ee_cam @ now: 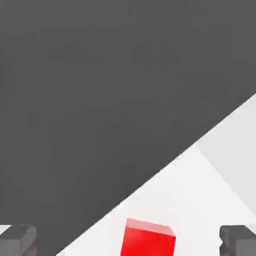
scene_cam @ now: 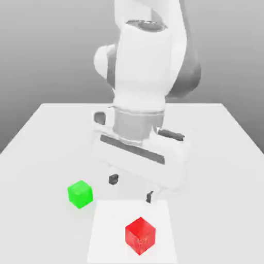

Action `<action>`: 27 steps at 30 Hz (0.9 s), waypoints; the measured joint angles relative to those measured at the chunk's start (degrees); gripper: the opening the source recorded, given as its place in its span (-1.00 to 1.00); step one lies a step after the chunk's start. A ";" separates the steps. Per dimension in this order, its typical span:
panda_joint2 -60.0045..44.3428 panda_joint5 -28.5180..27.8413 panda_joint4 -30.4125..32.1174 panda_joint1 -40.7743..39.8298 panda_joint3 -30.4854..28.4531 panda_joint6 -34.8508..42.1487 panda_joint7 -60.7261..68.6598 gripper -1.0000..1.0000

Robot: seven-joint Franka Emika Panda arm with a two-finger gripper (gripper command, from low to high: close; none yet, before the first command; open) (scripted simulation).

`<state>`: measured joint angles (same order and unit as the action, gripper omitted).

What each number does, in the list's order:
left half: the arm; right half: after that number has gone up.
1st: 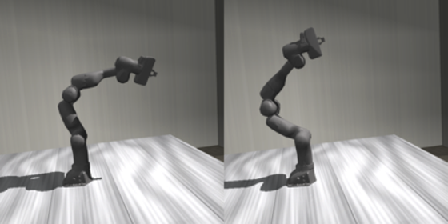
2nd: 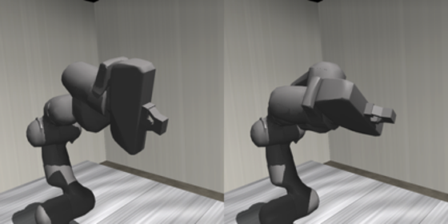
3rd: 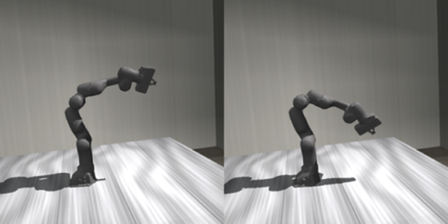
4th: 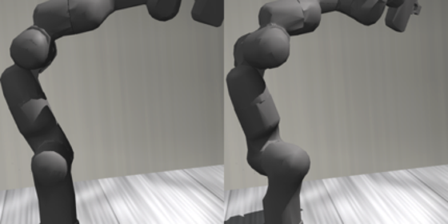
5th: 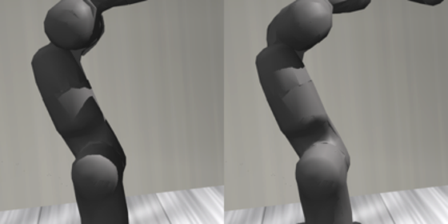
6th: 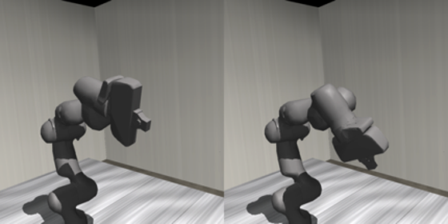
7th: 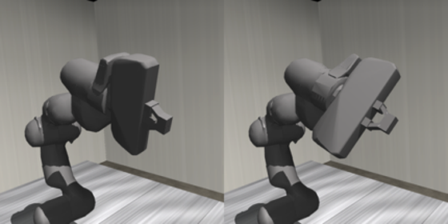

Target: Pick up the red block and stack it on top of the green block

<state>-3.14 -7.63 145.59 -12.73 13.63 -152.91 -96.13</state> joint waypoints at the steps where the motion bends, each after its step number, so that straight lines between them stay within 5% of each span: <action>1: -1.90 0.82 0.61 0.37 -0.10 -0.95 -1.30 0.00; 7: -13.91 -2.14 0.35 3.23 -3.49 -9.75 -7.21 0.00; 8: -15.80 -3.05 0.07 4.11 -4.56 -11.29 -7.91 -1.00; 15: -16.17 -3.27 0.01 4.23 -4.71 -11.68 -8.10 -1.00; 20: -7.20 2.26 1.54 2.62 -1.99 -4.41 -4.01 -1.00; 27: 6.03 8.13 11.76 -6.15 -6.48 -1.03 -4.07 -1.00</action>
<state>2.90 0.51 157.35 -18.88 7.15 -153.94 -100.20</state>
